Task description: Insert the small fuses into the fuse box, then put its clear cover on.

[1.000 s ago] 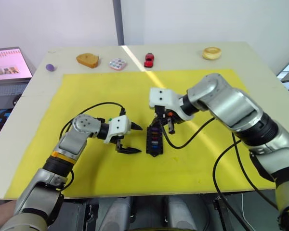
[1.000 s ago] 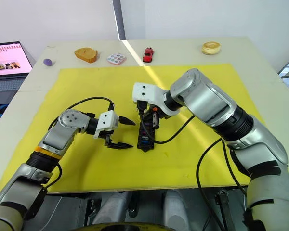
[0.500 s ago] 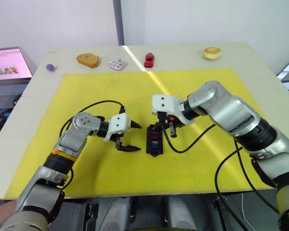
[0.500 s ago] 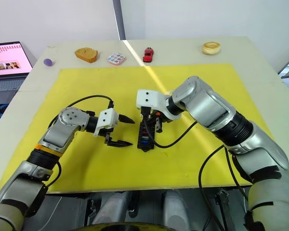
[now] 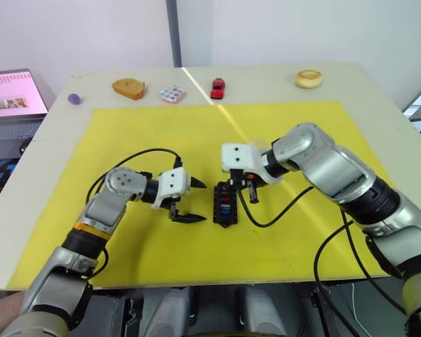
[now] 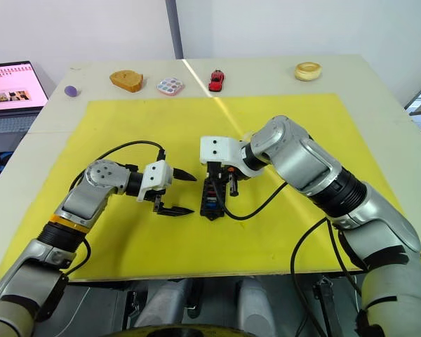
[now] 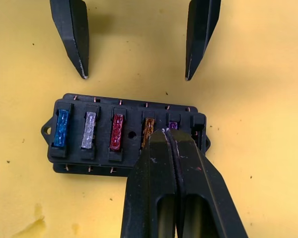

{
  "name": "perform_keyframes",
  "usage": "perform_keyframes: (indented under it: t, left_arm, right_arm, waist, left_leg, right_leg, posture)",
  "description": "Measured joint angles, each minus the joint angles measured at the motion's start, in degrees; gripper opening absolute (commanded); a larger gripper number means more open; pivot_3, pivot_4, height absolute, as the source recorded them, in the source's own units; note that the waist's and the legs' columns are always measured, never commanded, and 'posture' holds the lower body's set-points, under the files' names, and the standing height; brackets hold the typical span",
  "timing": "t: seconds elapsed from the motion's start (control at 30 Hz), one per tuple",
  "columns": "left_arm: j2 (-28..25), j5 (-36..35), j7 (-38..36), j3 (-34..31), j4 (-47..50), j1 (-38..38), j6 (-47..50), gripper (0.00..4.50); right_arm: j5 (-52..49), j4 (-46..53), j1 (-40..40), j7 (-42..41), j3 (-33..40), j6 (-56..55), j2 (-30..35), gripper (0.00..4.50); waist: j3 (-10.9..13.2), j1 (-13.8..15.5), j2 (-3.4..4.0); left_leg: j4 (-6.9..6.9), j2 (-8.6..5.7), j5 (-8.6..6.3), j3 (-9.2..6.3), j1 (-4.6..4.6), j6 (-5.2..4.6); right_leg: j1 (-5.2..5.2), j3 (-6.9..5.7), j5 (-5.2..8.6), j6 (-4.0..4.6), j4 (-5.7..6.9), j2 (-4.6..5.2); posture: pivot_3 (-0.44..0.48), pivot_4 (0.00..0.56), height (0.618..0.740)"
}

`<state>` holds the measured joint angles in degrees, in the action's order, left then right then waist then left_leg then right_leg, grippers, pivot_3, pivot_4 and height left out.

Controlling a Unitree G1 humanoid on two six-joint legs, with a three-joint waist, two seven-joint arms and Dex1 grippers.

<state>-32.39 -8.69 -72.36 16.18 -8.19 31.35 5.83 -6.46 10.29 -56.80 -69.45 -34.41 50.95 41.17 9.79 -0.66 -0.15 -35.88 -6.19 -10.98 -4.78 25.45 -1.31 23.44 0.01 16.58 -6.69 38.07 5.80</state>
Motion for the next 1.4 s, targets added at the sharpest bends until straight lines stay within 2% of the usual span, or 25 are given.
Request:
perform_keyframes:
  t: [0.13,0.27,0.37,0.43,0.5,0.53,0.6,0.63,0.77,0.9,1.0,1.17,1.4]
  left_arm:
    - [-1.83,-4.05,1.63,-4.69,4.42,-0.26,6.93,4.50]
    - [-5.09,-9.25,4.42,-12.00,9.56,-1.52,14.20,4.50]
    - [-8.91,-13.54,6.17,-17.45,12.32,-3.84,21.31,4.50]
    - [-12.67,-14.94,6.12,-19.91,14.67,-6.34,24.07,4.50]
    - [-19.78,-15.67,4.89,-25.42,15.75,-13.37,25.86,4.50]
    - [-21.97,-15.69,4.63,-27.98,15.40,-15.82,26.38,4.50]
    - [-26.12,-15.72,3.21,-33.47,14.45,-21.00,26.25,4.50]
    - [-27.44,-15.69,2.45,-35.50,13.78,-22.84,25.86,4.50]
    - [-31.32,-15.03,0.18,-42.28,7.79,-29.33,23.32,4.50]
    - [-32.06,-14.25,-1.03,-43.05,2.90,-31.47,20.13,4.50]
    - [-31.84,-14.43,-0.96,-42.66,2.76,-30.56,19.58,4.50]
    - [-28.61,-15.03,0.09,-39.32,3.30,-27.28,19.73,4.50]
    - [-23.32,-16.48,0.23,-28.87,3.21,-14.19,24.57,4.50]
  right_arm:
    - [-3.03,2.58,1.84,0.64,7.79,-2.53,0.52,0.03]
    - [-4.66,3.93,6.27,0.06,15.43,-8.91,5.18,0.03]
    - [-6.45,3.90,10.27,-2.21,19.58,-10.98,9.64,0.83]
    - [-7.87,3.90,12.03,-3.42,21.66,-11.65,11.68,1.71]
    - [-10.00,2.62,15.77,-5.17,26.04,-11.20,16.20,2.67]
    - [-10.42,1.42,16.70,-5.32,27.71,-10.89,17.44,3.27]
    - [-10.65,-0.23,18.53,-5.09,31.12,-11.57,20.32,4.21]
    - [-10.60,-0.75,18.96,-4.99,31.97,-12.19,21.18,4.42]
    - [-9.37,-4.07,23.32,-4.43,35.30,-15.89,25.54,4.42]
    - [-8.07,-8.36,28.00,-4.20,36.77,-19.07,27.76,4.42]
    - [-7.99,-8.60,28.28,-3.53,37.21,-19.74,27.76,4.42]
    - [-8.78,-6.98,27.50,-2.04,37.26,-18.32,26.91,4.42]
    - [-17.94,3.95,16.25,-0.56,35.20,-7.49,18.86,4.42]
  waist:
    - [0.02,0.04,0.00]
    - [0.03,0.15,-0.01]
    - [0.04,-0.01,-0.02]
    - [0.04,-0.28,-0.02]
    - [0.07,-0.53,0.01]
    - [0.08,-0.45,0.04]
    - [0.09,-0.20,0.07]
    - [0.09,-0.12,0.07]
    - [0.10,0.45,0.09]
    - [0.11,0.54,0.10]
    - [0.12,0.13,0.17]
    - [0.13,-0.12,0.21]
    - [0.11,-0.06,0.18]
  left_leg:
    - [-0.01,0.00,0.00,0.00,0.08,0.00]
    - [-0.02,0.00,-0.01,-0.01,0.02,-0.01]
    - [0.02,0.02,-0.01,0.00,0.02,-0.01]
    - [0.09,0.04,-0.01,0.03,0.01,-0.01]
    - [0.32,0.04,-0.01,0.14,-0.05,-0.01]
    - [0.33,0.05,0.01,0.14,-0.04,0.01]
    - [0.33,0.06,0.01,0.14,-0.08,0.03]
    - [0.33,0.06,0.01,0.15,-0.09,0.05]
    - [0.34,0.06,-0.10,0.13,-0.16,0.17]
    - [0.37,0.07,-0.11,0.14,-0.14,0.17]
    - [0.44,0.07,-0.11,0.15,-0.14,0.17]
    - [0.57,0.08,-0.08,0.21,-0.11,0.18]
    - [0.55,0.08,0.02,0.22,-0.10,0.09]
  right_leg:
    - [-0.01,0.00,0.00,0.00,0.03,-0.01]
    - [-0.06,-0.01,0.00,0.00,-0.03,0.00]
    - [-0.08,0.00,0.00,0.00,-0.02,0.00]
    - [-0.05,0.03,0.01,0.01,-0.04,-0.01]
    - [0.02,0.13,0.01,0.02,-0.06,0.03]
    - [0.05,0.13,0.02,0.03,-0.06,0.03]
    - [0.01,0.14,0.03,0.04,-0.09,0.05]
    - [0.02,0.13,0.03,0.05,-0.12,0.06]
    - [0.01,0.06,0.12,0.22,-0.34,0.11]
    - [0.03,0.07,0.12,0.22,-0.38,0.12]
    - [0.05,0.08,0.09,0.17,-0.38,0.12]
    - [0.03,0.15,0.02,0.05,-0.37,0.11]
    - [0.01,0.17,0.01,0.02,-0.27,0.08]
  posture:
    - [0.000,0.150,0.740]
    - [0.000,0.150,0.740]
    - [0.000,0.150,0.740]
    - [0.000,0.150,0.740]
    - [0.000,0.150,0.740]
    - [0.000,0.150,0.740]
    - [0.000,0.150,0.740]
    - [0.000,0.150,0.740]
    - [0.000,0.150,0.740]
    - [0.000,0.150,0.740]
    - [0.000,0.150,0.740]
    - [0.000,0.150,0.740]
    - [0.000,0.150,0.740]
